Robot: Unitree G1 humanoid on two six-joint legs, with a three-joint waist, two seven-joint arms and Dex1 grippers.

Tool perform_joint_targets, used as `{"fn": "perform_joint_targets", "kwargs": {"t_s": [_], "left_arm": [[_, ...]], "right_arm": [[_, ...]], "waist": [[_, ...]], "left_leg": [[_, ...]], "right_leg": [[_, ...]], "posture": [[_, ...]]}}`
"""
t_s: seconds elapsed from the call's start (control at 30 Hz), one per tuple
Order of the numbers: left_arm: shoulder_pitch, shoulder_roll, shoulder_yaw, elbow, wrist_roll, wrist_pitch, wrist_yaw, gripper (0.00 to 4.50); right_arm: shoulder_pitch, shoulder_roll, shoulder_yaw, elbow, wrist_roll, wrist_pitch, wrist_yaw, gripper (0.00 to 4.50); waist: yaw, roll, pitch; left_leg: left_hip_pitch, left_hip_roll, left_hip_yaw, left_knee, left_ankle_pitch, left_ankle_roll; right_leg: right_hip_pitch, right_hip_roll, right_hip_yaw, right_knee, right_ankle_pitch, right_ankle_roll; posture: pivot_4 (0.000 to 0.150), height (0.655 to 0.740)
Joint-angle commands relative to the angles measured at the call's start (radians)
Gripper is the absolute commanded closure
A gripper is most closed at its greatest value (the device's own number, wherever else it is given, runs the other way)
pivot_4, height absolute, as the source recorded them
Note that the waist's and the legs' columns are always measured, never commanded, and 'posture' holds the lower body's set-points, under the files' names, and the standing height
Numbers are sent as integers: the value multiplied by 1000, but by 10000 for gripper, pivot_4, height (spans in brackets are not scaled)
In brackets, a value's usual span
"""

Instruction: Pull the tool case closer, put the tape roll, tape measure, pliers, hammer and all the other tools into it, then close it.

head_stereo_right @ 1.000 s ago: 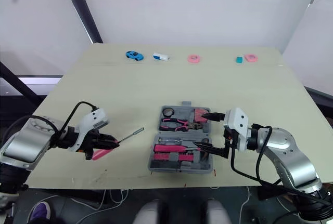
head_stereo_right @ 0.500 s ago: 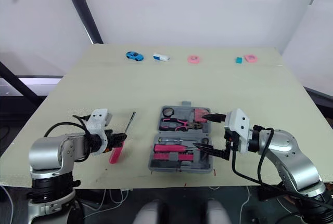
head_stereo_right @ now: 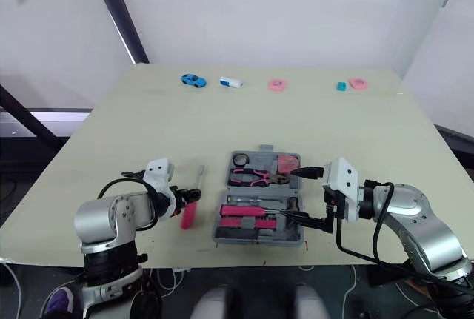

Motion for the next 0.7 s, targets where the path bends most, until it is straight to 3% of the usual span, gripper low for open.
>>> {"fn": "perform_joint_targets", "kwargs": {"t_s": [0.03, 0.23, 0.37, 0.7], "left_arm": [[130, 46, -46, -112, -37, -146, -53, 444], [263, 29, -125, -155, -39, -394, -48, 444], [235, -33, -132, -138, -40, -412, 10, 444], [235, -44, -161, -83, -1, -438, 99, 444]], "right_arm": [[2, -14, -41, -19, 20, -9, 12, 0], [0, -22, -42, -9, 21, -8, 23, 0], [-11, -30, -44, -4, 23, -3, 31, 0], [-22, -52, -49, 1, 31, 4, 45, 0]], "waist": [[-4, 0, 0], [12, 0, 0], [18, 0, 0], [3, 0, 0]], "left_leg": [[0, 0, 0, -1, 0, 0], [0, 1, 1, 0, 0, 0], [-1, -1, 1, 1, 0, 0], [-1, -1, 0, 0, 0, 0]], "right_leg": [[0, 0, 0, 0, 0, 0], [0, -1, 0, -1, 0, 0], [0, -1, 0, -2, 0, 0], [0, 0, 0, -2, 0, 0]], "posture": [[1500, 7400], [1500, 7400], [1500, 7400], [1500, 7400]]}}
